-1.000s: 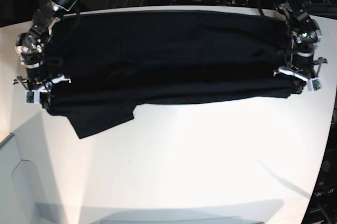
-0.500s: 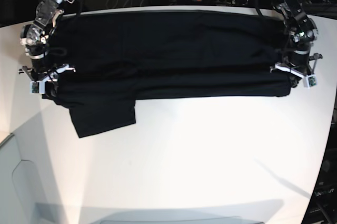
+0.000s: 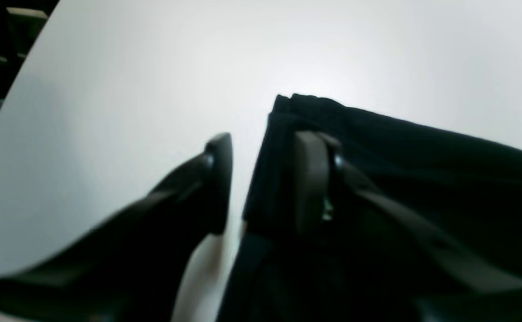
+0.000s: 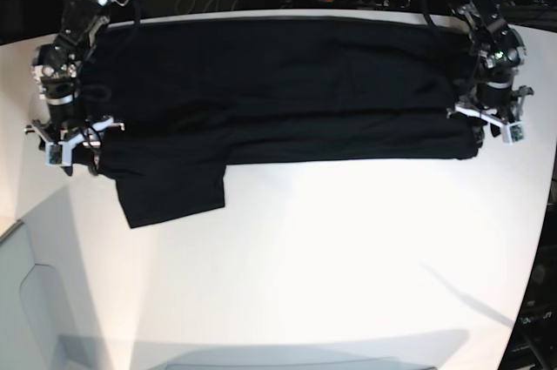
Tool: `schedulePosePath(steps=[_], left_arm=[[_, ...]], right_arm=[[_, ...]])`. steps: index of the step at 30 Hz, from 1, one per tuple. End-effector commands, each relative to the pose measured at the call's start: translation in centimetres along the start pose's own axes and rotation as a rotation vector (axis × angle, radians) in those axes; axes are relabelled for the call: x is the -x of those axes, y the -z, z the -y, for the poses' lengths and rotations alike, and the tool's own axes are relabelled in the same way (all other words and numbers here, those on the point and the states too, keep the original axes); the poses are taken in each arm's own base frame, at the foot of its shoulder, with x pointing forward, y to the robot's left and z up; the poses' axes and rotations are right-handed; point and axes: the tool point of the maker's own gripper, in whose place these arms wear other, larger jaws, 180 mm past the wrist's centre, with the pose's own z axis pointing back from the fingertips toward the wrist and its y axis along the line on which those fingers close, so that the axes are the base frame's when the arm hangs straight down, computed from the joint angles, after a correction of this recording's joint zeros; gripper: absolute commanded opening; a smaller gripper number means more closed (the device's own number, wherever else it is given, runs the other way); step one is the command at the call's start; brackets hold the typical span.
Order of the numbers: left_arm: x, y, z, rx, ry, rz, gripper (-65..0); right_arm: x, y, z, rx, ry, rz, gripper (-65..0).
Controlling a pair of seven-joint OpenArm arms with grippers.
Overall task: Fold the T-shirt properly
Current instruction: 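Open both grippers and release the folded shirt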
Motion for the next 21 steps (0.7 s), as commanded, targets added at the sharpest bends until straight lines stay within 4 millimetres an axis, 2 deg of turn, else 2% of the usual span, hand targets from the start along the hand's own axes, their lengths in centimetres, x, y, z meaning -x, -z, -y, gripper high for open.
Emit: schedulePosePath(steps=[1,6,10,18,21], left_arm=[[-1.7,-0.1,-0.6,-0.012,0.004,0.055,-42.2],[-1.8,0.1,-0.5,-0.011,0.001,0.059,-42.2],[-2.9,0.7,-0.2,-0.008,-0.009,0.076,-42.2],[-3.8,1.7,0.3,0.001,-0.031,0.088,-42.3],[-3.1,2.2,0.3,0.003,-0.048,0.068,-42.3]], right_arm=[[-2.0,0.1,-0.1,-0.010,-0.009,0.068,-33.9],[-2.1,0.3,-0.6,-0.022,-0.005,0.070,-33.8],[-2.3,0.6,-1.6,-0.048,-0.014,0.073,-33.8],[-2.5,0.8,-2.0,-0.061,-0.020,0.077,-33.8],[-3.1,1.1,-2.0,-0.060,-0.018,0.089,-33.7]])
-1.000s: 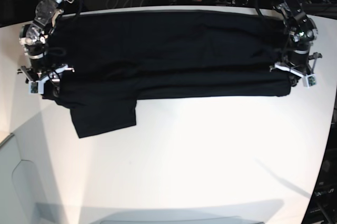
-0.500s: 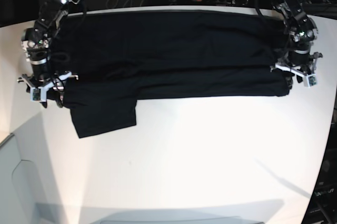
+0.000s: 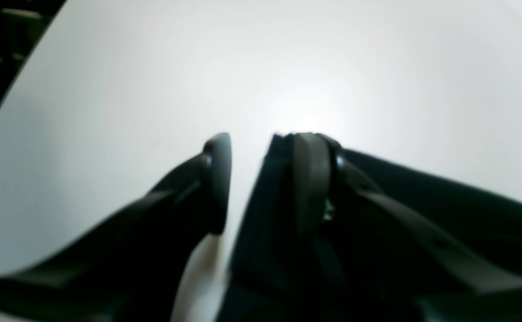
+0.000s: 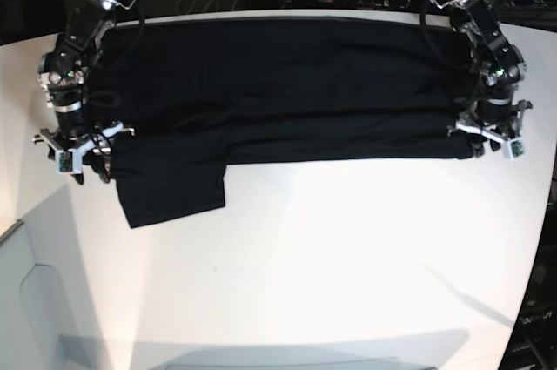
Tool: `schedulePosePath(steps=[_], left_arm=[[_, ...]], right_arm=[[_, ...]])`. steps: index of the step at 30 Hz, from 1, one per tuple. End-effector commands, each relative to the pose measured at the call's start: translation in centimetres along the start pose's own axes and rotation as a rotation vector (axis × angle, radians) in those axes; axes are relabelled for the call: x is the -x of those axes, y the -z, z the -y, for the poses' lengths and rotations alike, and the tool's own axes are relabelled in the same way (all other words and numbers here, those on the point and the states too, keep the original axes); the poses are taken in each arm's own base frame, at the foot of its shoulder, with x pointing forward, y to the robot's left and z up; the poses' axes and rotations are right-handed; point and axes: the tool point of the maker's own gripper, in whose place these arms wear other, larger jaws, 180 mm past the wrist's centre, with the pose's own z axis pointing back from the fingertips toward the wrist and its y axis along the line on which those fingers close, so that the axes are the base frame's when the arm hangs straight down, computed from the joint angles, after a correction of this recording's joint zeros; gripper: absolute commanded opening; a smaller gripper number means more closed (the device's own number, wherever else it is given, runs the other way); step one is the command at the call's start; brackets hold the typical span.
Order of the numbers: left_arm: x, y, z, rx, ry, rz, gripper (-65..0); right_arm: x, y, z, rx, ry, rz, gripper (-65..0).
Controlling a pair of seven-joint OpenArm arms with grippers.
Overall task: Fold the T-shirt properly
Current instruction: 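Open both grippers and release the folded shirt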
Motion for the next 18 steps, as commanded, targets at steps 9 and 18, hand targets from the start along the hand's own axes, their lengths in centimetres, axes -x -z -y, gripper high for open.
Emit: schedulePosePath(steps=[9,18], left_arm=[[-0.1,1.0,-0.3,-0.001,-0.026,0.006,-42.4],[-0.4,0.9,-0.2,-0.001,-0.024,0.014,-56.6]], right_arm=[[-2.1,0.3,0.3,-0.005,-0.009,0.068,-33.7],[-2.9,0.6,0.4,-0.002,-0.011,0.088,-33.7]])
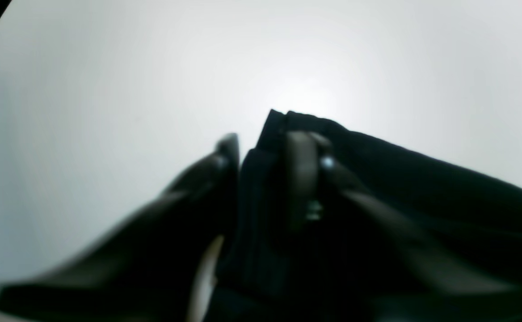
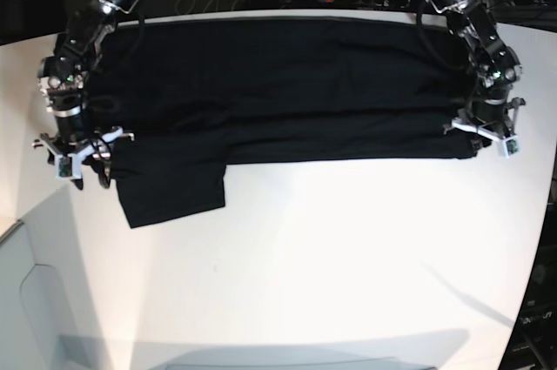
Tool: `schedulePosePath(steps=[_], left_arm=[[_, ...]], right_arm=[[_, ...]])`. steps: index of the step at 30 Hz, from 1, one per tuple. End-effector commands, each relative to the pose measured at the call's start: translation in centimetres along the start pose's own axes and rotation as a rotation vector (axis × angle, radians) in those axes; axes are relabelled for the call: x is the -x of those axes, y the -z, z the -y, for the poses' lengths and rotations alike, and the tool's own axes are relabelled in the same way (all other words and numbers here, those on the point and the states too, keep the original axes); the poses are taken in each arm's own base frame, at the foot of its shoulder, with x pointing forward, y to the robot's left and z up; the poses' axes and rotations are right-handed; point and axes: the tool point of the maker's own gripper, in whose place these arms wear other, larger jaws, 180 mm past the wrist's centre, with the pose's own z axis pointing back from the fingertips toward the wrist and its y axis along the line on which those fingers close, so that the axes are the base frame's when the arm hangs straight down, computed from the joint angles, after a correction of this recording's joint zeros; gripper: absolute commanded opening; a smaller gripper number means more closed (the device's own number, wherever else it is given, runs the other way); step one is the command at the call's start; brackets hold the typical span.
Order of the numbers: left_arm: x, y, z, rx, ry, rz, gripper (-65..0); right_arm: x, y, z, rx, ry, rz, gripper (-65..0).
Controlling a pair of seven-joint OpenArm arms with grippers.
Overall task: Fold the T-shirt properly
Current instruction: 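Open both grippers and release the folded shirt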
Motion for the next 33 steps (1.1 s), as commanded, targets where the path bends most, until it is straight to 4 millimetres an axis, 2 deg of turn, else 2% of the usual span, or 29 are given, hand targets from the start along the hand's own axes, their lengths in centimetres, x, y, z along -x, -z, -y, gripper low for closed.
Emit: schedulePosePath(steps=[1,2,9,18,26,29,33], left_arm=[[-2.0,-0.1,-0.2,-0.004,0.003,0.060,-61.9],[-1.9,0.0,-0.3,-0.004,0.002,0.055,-65.0],[-2.1,-0.2,-0.3,-0.006,0.007,0.061,-65.0],[-5.1,-2.3,-0.2,-0.014,0.057,0.151,-65.0],[-4.6,-2.4,-0.3,-0.015,0.060,0.142,-65.0],[-4.6,-2.4,-0.3,-0.015,0.060,0.142,-65.0],[-4.8,-2.2,-0.3,-0.017,0.061,0.144,-63.7]], right_arm=[[-2.1,0.1,0.4,-0.003,-0.010,0.071,-33.7],[-2.1,0.1,0.4,-0.003,-0.010,0.071,-33.7],[-2.2,0.1,0.4,-0.002,-0.012,0.072,-33.7],[-3.5,0.5,0.8,0.009,-0.012,0.104,-33.6],[-3.8,0.6,0.6,0.004,-0.014,0.110,-33.5],[-4.8,1.1,0.6,0.006,-0.010,0.132,-33.5],[-5.0,1.1,0.6,0.006,-0.012,0.138,-33.5]])
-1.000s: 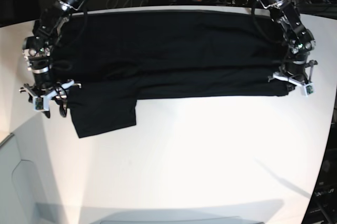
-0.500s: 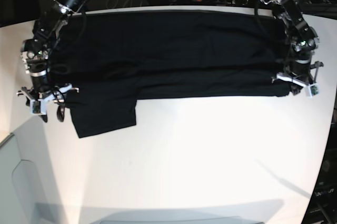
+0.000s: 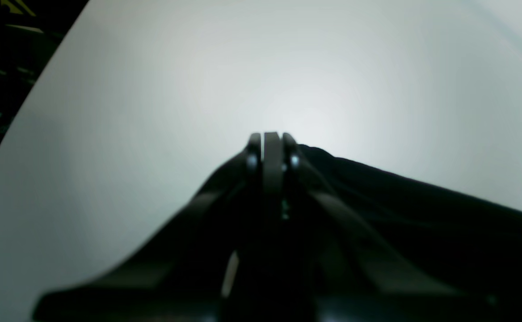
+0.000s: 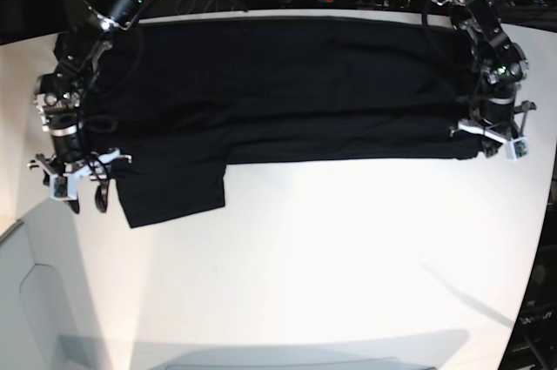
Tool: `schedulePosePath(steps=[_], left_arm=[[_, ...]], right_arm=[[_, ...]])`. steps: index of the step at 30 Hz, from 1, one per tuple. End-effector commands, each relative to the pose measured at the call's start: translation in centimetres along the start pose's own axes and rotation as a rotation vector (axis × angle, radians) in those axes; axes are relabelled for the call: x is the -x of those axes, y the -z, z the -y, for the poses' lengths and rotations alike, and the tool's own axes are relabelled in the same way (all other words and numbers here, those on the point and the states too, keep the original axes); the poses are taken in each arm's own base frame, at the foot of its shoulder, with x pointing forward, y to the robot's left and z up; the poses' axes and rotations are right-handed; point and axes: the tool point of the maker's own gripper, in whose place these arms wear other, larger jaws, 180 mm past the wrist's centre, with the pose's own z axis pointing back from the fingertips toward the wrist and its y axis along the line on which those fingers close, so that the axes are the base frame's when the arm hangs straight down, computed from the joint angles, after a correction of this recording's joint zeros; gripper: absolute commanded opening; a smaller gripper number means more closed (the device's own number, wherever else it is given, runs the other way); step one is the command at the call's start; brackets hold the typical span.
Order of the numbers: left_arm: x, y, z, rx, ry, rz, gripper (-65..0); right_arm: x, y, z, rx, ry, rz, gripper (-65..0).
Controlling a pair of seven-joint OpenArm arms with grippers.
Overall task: Fold the T-shirt properly
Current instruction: 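Open both grippers and release the folded shirt, then move the right gripper along the strip's end and grasp its corner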
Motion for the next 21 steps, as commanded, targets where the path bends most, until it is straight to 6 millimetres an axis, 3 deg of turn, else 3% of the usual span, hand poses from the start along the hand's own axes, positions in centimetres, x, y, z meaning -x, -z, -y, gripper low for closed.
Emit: schedulePosePath(steps=[1,5,7,21], left_arm=[[-1.7,0.0,-0.4,-0.006,0.001,0.053,-61.3],[-1.0,0.3,-0.4,-0.003,-0.012,0.038,-43.6],[-0.6,0.4,-0.4,-0.003,-0.017,0.025,-38.0],[1.5,2.3,0.4,0.021,-0.068,-0.037,-40.0]], right_arm=[[-1.8,0.0,0.2,-0.005,-0.009,0.060,-33.5],[-1.7,0.0,0.2,-0.006,-0.007,0.058,-33.5],[-1.7,0.0,0.2,-0.006,-0.007,0.058,-33.5],[-1.5,0.0,0.1,-0.007,-0.006,0.054,-33.5]])
